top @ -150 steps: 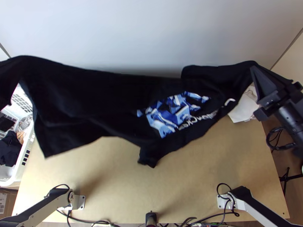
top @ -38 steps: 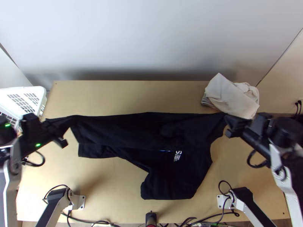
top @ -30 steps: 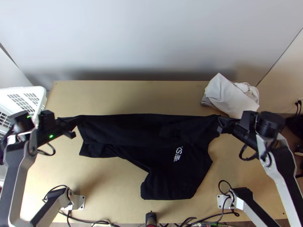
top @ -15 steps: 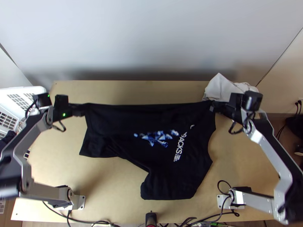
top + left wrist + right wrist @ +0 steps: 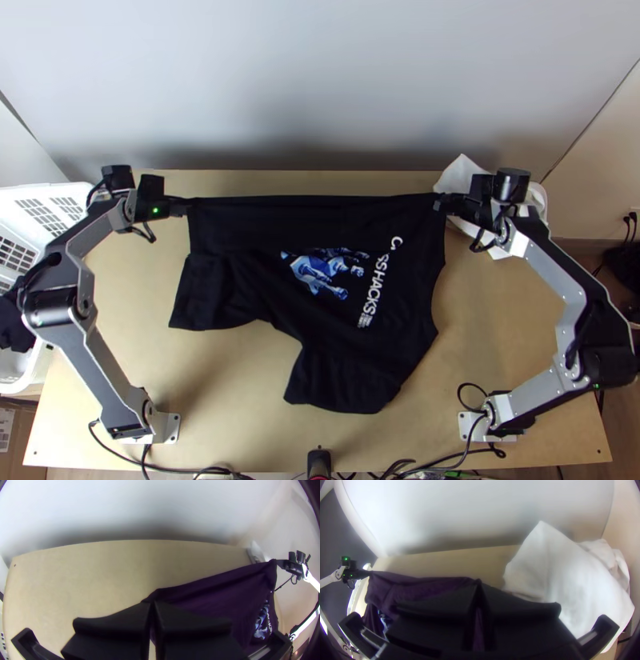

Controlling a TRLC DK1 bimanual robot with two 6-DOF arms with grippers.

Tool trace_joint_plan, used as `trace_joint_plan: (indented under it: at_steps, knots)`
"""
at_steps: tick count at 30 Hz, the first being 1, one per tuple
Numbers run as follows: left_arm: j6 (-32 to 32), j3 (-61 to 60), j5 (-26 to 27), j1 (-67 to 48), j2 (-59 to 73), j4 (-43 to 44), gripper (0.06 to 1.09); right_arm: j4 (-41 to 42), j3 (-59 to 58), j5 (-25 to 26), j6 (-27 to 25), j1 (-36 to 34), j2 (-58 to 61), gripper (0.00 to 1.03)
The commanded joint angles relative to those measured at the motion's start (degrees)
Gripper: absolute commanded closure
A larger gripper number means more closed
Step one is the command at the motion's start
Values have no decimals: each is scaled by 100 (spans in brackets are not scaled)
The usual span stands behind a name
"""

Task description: Fold the t-shirt

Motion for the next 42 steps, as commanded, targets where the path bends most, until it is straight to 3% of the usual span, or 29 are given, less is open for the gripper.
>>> trace_joint_plan:
  at_steps: [1, 2, 3, 5, 6, 8, 9, 10, 12, 20, 25, 28, 32, 36, 38, 42]
  knots:
    - [38, 822, -624, -158, 689, -176, 105, 68, 380, 260, -56, -14, 479, 100]
    - [38, 936, -703, -184, 786, -211, 98, 121, 380, 304, -65, -14, 488, 100]
    - [56, 1076, -747, -202, 882, -316, 80, 139, 380, 322, -65, -31, 488, 96]
    - [56, 1305, -782, -228, 988, -580, 20, 139, 354, 339, -56, -40, 435, 94]
    - [56, 1340, -782, -228, 988, -606, 10, 139, 310, 357, -56, -49, 391, 94]
    - [64, 1331, -773, -237, 856, -729, 10, 139, 178, 392, -39, -49, 233, 94]
    - [82, 1305, -782, -245, 724, -852, 10, 139, 108, 418, -39, -49, 136, 88]
    - [82, 1270, -773, -254, 557, -967, 10, 139, 20, 480, -39, -49, 31, 68]
    - [73, 1252, -773, -263, 170, -1301, 10, 130, -129, 559, -30, -49, -207, 2]
    - [943, 1015, -747, -412, -1544, -3340, 10, -336, -516, 576, 14, 30, -1420, 4]
    - [2024, 294, -703, -377, -2642, -4764, 10, -854, -578, 585, 14, -58, -2096, 4]
    - [2227, -295, -685, -263, -3240, -5238, 10, -1100, -630, 585, 23, -154, -2465, 4]
    - [2262, -1121, -536, -52, -3662, -5291, 10, -1320, -797, 594, 119, -207, -2905, 4]
    - [2218, -1648, 194, 88, -3644, -5212, 10, -1426, -1070, 585, 260, -163, -3230, 4]
    - [2174, -1903, 440, 106, -3583, -4843, 10, -1443, -1193, 585, 313, 4, -3380, 4]
    - [1998, -2316, 449, -140, -3504, -3911, 10, -1531, -1413, 585, 304, 338, -3652, 4]
